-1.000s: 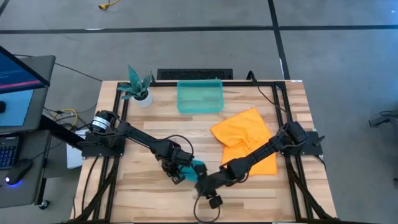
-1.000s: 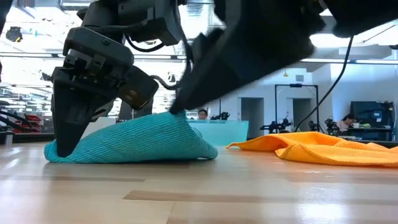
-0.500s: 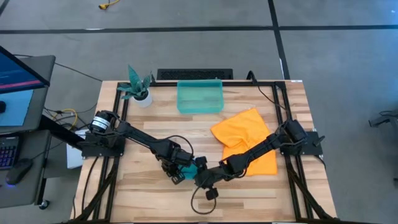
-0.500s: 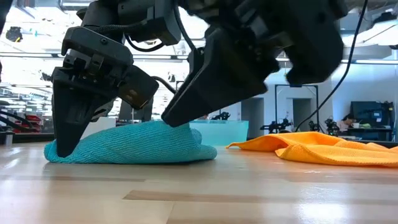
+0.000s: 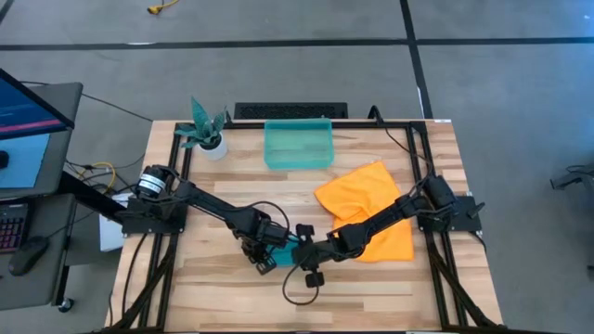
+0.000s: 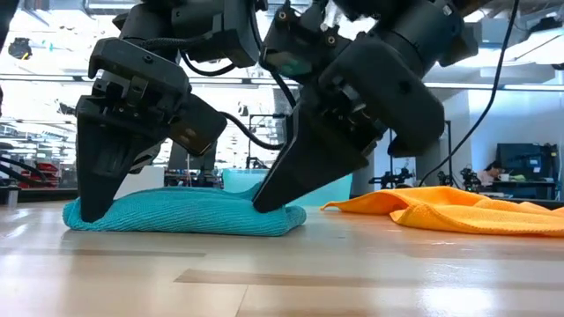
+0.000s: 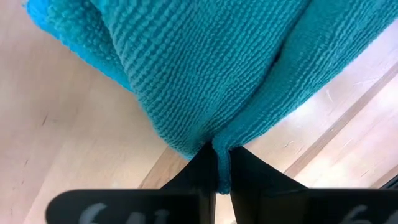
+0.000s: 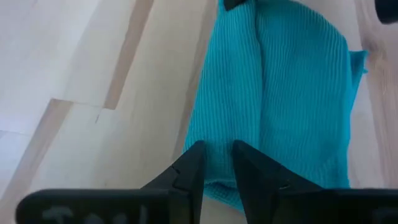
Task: Roll microfiber towels into tight, uniform cylinder then place into a basket
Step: Roll the blue microfiber cloth
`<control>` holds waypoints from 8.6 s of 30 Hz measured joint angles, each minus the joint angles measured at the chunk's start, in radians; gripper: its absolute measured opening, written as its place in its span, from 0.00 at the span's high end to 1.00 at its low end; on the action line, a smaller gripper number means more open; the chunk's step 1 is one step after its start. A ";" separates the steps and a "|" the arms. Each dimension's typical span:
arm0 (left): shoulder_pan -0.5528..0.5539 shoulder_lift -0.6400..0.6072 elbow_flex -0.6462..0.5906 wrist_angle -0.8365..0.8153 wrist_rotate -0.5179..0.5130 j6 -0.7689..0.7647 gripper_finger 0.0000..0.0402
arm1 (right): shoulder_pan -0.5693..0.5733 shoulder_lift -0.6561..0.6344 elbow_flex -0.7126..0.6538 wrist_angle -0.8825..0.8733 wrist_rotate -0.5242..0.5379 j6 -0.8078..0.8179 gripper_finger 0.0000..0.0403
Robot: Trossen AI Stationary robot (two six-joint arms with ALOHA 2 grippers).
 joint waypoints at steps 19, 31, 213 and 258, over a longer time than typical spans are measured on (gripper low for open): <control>-0.005 0.000 0.005 -0.003 0.000 0.080 0.71 | -0.005 0.000 -0.004 -0.022 0.000 0.028 0.76; -0.034 -0.063 0.001 -0.077 -0.065 0.209 0.67 | -0.006 0.000 -0.004 -0.027 0.000 0.029 0.76; -0.460 -0.114 -0.259 0.570 -0.966 0.541 0.67 | -0.026 0.157 0.355 -0.439 0.019 0.081 0.94; -0.416 0.077 -0.081 0.150 -1.149 0.329 0.67 | -0.030 0.154 0.356 -0.439 -0.065 0.070 0.93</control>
